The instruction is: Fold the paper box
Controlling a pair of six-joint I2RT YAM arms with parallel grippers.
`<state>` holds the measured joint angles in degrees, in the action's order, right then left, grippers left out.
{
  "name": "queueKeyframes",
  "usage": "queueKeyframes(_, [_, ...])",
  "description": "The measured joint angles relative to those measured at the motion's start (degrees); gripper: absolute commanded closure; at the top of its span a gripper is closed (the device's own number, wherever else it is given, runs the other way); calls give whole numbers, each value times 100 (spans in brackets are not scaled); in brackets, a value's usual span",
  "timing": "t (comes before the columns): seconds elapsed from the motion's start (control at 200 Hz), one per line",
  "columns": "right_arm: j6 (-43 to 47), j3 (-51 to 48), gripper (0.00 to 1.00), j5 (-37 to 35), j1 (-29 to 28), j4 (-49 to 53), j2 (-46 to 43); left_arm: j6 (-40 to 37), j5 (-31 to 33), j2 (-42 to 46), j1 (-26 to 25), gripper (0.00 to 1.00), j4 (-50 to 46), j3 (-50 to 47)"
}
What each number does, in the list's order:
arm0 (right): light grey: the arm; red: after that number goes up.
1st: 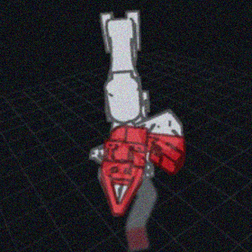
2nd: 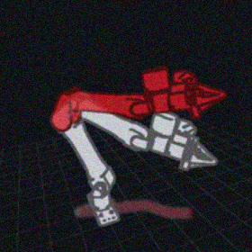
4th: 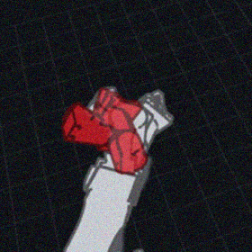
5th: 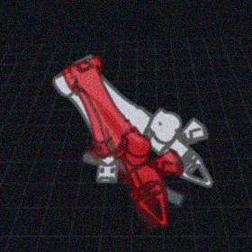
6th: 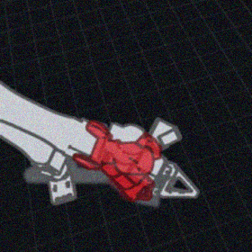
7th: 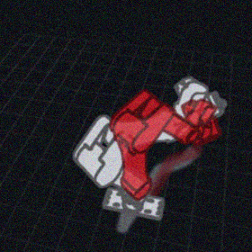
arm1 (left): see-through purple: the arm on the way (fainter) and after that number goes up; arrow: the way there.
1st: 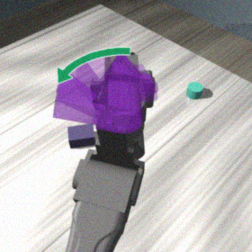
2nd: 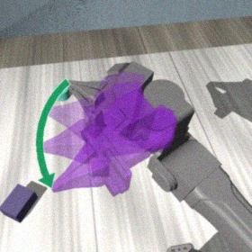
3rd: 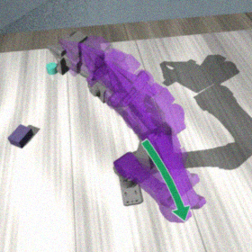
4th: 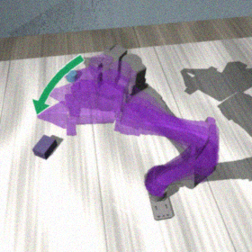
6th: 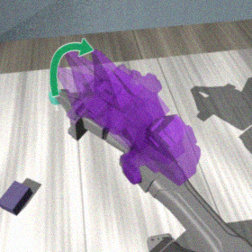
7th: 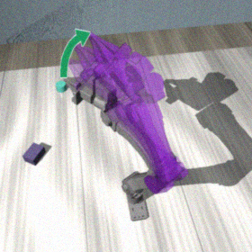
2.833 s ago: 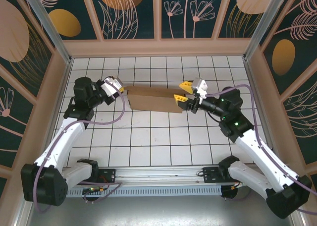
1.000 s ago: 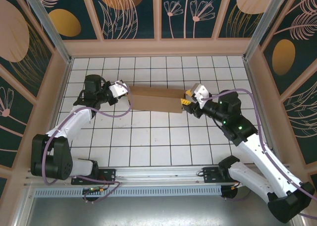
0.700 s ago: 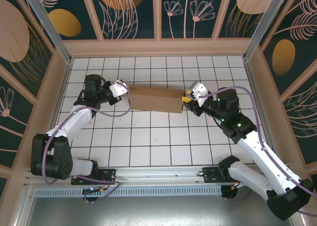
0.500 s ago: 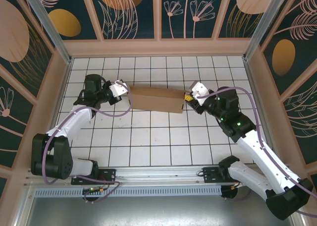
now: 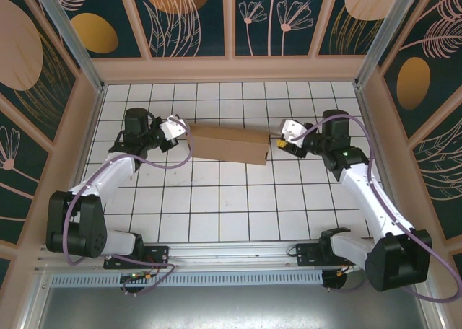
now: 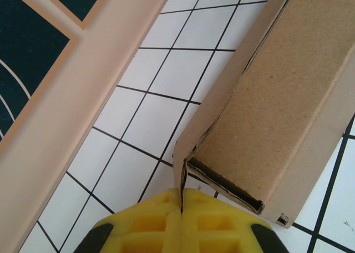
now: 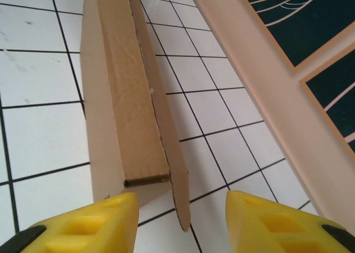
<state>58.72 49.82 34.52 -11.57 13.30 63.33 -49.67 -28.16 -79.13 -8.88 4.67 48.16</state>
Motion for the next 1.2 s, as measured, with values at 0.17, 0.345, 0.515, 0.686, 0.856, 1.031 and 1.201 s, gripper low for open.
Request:
queueKeyframes(0.17, [264,9,59,-302,-105,-66,356,28,-11,-22,-22,100,7,2])
queueKeyframes(0.345, [393,11,64,-667,-409,-105,581,24,-9,-46,-28,100,7,17])
queueKeyframes(0.515, [424,-7,79,-1051,-479,-328,671,22,11,-66,-57,100,-15,39])
queueKeyframes(0.686, [424,-11,82,-1270,-535,-573,671,22,24,-133,-90,100,-46,118])
queueKeyframes(0.856, [422,-11,82,-1403,-542,-717,699,20,31,-142,-98,100,-63,125])
queueKeyframes(1.031, [420,-48,84,-1526,-588,-804,758,17,35,-142,-116,100,-66,127])
queueKeyframes(1.201, [400,-50,85,-1591,-619,-894,876,17,37,-153,-118,100,-66,127])
